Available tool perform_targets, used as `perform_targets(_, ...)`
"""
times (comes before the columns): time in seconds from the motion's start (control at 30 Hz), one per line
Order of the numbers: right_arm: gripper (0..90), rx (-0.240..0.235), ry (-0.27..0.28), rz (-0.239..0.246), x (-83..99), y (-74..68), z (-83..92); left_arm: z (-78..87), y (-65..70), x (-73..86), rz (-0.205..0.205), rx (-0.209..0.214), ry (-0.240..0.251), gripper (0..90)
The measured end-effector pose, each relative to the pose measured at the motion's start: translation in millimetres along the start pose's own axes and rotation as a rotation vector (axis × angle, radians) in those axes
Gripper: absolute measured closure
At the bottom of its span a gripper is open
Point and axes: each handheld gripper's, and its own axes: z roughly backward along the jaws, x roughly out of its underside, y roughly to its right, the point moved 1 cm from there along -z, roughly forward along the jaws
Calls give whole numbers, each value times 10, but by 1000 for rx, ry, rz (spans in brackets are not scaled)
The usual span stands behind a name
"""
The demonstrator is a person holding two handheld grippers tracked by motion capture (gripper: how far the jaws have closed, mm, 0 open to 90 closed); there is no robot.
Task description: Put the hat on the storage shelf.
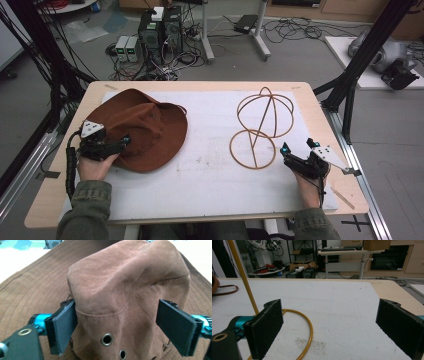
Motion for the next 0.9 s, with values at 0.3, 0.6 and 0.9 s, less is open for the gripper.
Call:
perform_targets(0.3, 66, -2, 1, 1, 1, -1, 1, 22, 30, -1, 3, -39, -25, 860)
perform_targets(0.6, 66, -8, -2, 0, 5, -6, -10, 59, 96, -20, -53, -4, 44, 872)
perform_targets(0.9, 66, -4, -7, 2, 9, -9, -14, 126, 91, -47, -48, 16, 104, 872)
